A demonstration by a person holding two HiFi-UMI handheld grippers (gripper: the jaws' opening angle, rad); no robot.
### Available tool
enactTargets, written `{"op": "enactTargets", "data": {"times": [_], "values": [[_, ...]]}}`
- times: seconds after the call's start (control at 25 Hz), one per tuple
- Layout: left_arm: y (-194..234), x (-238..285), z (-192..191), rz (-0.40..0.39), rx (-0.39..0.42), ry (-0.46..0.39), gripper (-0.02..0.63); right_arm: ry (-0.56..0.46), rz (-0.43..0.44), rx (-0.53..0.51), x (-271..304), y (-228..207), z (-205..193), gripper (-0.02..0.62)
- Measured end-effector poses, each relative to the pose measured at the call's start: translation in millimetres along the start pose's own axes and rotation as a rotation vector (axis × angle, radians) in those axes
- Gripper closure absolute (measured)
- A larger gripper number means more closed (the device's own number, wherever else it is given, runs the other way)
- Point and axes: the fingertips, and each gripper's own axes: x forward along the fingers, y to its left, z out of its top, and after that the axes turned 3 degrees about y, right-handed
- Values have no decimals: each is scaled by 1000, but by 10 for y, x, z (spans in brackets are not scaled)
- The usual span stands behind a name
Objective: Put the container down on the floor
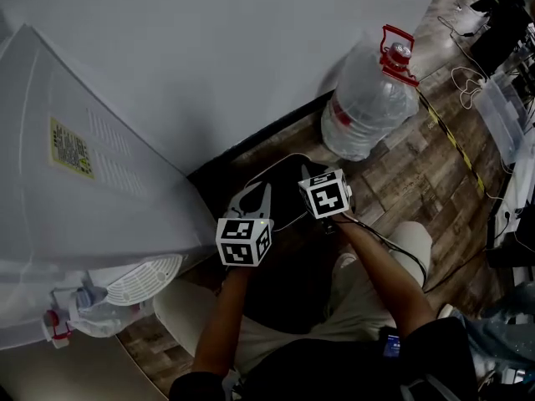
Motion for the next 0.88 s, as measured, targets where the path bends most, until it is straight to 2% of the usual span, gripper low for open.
{"op": "enactTargets", "data": {"times": [0.32, 0.6, 0.76, 0.88], "values": [[58, -246, 246, 0, 49, -42, 589, -183, 77, 4, -459, 383, 574, 562], [82, -270, 500, -7, 42, -119, 589, -346, 94, 22, -737, 425, 970, 563], [124, -213, 601, 11, 43, -139, 589, -391, 82, -11, -759, 403, 1074, 565], [146, -186, 722, 22, 34, -147, 589, -384, 91, -19, -719, 373, 1096, 565]]}}
